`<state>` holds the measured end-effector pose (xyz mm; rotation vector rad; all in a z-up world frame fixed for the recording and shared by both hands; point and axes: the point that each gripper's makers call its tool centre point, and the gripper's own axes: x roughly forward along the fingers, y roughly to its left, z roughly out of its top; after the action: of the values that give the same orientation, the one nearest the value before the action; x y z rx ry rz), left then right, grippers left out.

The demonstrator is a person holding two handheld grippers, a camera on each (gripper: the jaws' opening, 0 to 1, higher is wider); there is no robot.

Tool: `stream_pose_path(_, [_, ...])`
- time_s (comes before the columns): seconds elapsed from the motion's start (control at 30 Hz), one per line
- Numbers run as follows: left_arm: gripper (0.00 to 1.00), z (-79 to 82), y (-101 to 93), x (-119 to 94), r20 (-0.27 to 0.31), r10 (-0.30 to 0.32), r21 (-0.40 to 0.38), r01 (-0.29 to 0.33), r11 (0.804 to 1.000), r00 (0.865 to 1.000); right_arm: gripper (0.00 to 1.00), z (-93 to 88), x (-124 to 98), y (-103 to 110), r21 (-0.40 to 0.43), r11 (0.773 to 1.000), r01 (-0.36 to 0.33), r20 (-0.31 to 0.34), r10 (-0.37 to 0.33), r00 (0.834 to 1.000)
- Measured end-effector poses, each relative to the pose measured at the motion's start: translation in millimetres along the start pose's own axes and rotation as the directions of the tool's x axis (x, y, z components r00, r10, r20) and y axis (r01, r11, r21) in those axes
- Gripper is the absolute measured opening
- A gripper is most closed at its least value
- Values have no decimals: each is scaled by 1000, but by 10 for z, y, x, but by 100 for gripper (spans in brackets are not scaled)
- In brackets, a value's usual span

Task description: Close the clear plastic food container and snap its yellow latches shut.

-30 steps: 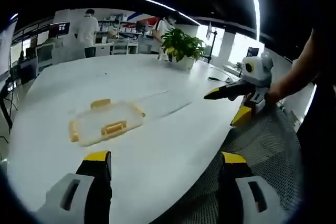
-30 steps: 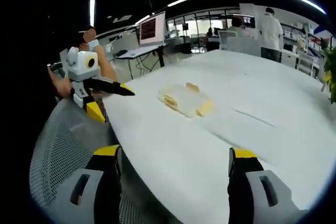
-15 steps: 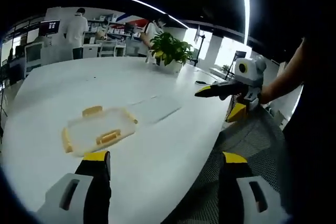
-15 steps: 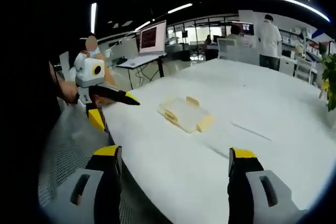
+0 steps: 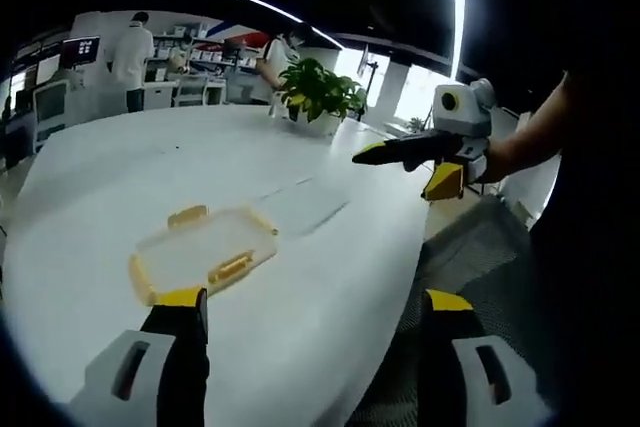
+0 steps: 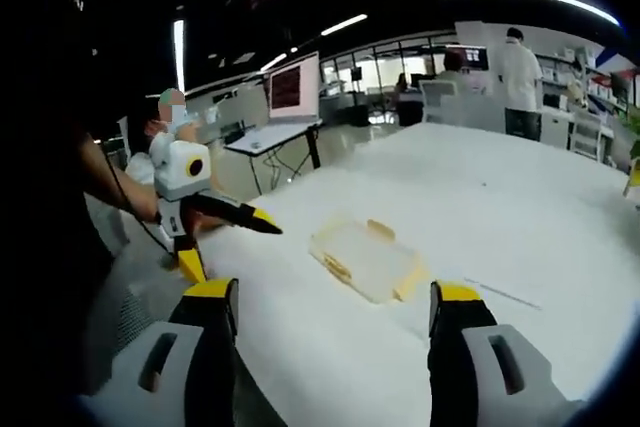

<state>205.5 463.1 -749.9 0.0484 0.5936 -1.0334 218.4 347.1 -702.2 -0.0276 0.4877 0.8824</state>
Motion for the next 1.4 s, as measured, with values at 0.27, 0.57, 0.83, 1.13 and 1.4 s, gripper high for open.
stream_pose_path(0.27, [85, -49, 321, -14, -66, 4, 13, -3, 1000, 998, 77, -141, 227, -160, -74, 996, -51, -127, 42, 991])
stream_pose_path(0.57, [85, -18, 546, 32, -100, -10, 75, 17, 997, 995, 78, -187, 325, -320, -116, 991, -70, -191, 47, 981])
stream_pose_path(0.83, [81, -19, 757, 70, -150, -3, 82, 16, 996, 989, 76, -233, 445, -415, -158, 983, -91, -242, 51, 969])
stream_pose_path(1.13, [80, -38, 969, 142, -236, 4, 147, 32, 989, 972, 73, -240, 656, -518, -203, 969, -138, -297, 73, 952])
stream_pose_path(1.4, [84, -112, 1165, 188, -321, 14, 209, 57, 976, 947, 69, -197, 762, -661, -236, 958, -165, -363, 71, 929])
